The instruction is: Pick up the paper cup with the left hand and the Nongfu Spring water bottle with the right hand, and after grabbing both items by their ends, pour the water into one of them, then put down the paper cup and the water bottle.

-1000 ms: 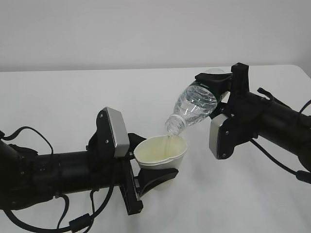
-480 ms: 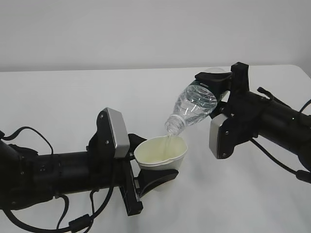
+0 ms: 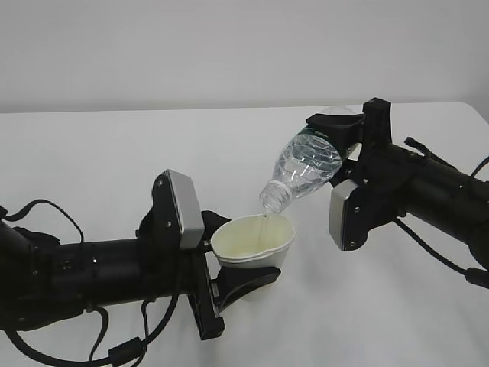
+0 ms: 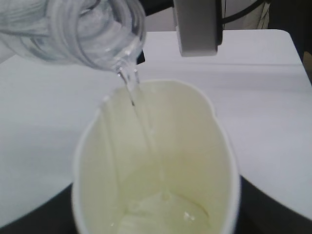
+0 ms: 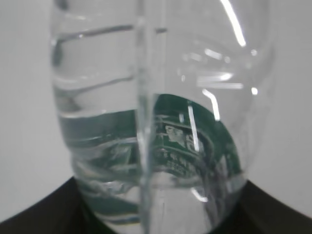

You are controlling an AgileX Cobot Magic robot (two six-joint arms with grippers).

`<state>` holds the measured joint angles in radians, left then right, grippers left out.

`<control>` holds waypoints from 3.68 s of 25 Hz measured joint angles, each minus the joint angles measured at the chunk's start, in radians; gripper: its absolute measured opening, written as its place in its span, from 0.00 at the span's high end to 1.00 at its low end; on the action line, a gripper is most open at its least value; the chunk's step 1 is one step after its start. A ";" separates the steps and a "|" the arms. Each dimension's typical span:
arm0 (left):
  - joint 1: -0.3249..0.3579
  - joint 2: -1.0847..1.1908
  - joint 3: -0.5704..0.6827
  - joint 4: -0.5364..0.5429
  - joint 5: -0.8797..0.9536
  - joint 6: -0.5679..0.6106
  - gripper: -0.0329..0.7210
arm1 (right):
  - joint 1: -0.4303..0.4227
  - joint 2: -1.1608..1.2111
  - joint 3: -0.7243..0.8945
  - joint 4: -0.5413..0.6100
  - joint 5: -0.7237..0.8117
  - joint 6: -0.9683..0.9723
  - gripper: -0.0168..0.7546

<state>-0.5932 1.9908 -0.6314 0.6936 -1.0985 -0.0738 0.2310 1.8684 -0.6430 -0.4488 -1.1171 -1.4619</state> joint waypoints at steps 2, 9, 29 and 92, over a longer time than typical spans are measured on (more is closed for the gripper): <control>0.000 0.000 0.000 0.000 0.000 0.000 0.41 | 0.000 0.000 0.000 0.000 0.000 0.000 0.41; 0.000 0.000 0.000 0.000 0.002 0.000 0.41 | 0.000 0.000 0.000 0.000 0.000 -0.002 0.41; 0.000 0.000 0.000 0.000 0.007 0.000 0.41 | 0.000 0.000 -0.002 0.000 0.000 -0.015 0.41; 0.000 0.000 0.000 0.002 0.029 -0.001 0.41 | 0.000 0.000 -0.005 0.000 -0.002 -0.026 0.41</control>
<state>-0.5932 1.9908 -0.6314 0.6954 -1.0698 -0.0749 0.2310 1.8684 -0.6476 -0.4488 -1.1189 -1.4881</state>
